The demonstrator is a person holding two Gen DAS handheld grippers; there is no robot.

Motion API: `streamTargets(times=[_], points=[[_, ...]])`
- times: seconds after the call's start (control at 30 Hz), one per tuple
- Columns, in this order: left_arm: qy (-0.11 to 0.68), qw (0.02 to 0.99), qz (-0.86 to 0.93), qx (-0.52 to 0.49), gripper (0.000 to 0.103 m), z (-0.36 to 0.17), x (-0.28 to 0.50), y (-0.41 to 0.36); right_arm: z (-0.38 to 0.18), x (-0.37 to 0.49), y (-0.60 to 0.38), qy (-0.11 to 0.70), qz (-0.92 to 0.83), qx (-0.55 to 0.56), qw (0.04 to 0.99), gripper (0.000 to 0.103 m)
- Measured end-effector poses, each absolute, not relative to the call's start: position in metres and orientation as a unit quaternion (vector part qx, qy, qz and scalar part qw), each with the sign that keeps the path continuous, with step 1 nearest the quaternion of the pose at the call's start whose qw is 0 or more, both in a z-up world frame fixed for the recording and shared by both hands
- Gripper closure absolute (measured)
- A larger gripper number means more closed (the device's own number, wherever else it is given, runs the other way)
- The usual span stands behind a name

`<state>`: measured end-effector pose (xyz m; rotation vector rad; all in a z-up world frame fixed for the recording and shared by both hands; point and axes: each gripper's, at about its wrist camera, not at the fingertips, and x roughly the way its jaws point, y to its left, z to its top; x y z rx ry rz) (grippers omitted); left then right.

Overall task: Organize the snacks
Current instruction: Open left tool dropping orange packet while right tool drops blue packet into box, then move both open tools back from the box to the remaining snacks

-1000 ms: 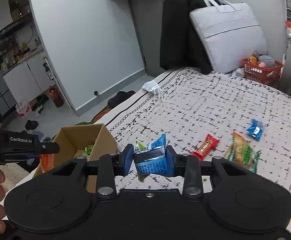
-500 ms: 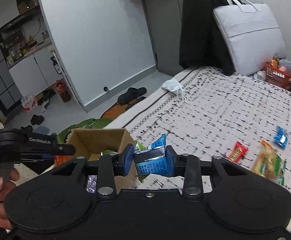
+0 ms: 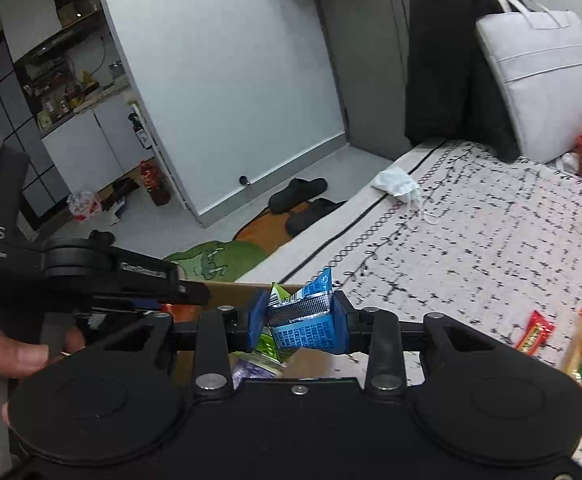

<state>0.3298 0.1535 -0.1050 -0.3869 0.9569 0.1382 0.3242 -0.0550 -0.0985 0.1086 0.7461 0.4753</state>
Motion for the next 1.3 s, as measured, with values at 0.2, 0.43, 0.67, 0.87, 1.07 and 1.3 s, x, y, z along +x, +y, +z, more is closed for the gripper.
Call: streamTargets(times=[0.2, 0.43, 0.67, 0.87, 1.07, 1.3], points=[[0.468, 0.860, 0.079, -0.188, 0.071, -0.103, 0.336, 0.162, -0.099, 0.325, -0.038, 0.358, 0.251, 0.056, 0.898, 0.068], [0.459, 0.863, 0.090, -0.190, 0.059, -0.090, 0.331, 0.177, -0.099, 0.321, -0.023, 0.347, 0.275, 0.064, 0.894, 0.052], [0.455, 0.864, 0.098, -0.191, 0.048, -0.080, 0.317, 0.183, -0.092, 0.313, -0.029, 0.357, 0.259, 0.058, 0.896, 0.032], [0.451, 0.870, 0.088, -0.180, 0.026, -0.070, 0.307, 0.172, -0.086, 0.306, -0.052, 0.372, 0.229, 0.069, 0.897, 0.026], [0.448, 0.877, 0.090, -0.151, 0.018, -0.060, 0.298, 0.151, -0.081, 0.296, -0.074, 0.380, 0.214, 0.068, 0.897, 0.021], [0.442, 0.883, 0.073, -0.139, 0.010, -0.053, 0.288, 0.128, -0.076, 0.289, -0.111, 0.386, 0.186, 0.084, 0.900, 0.018]])
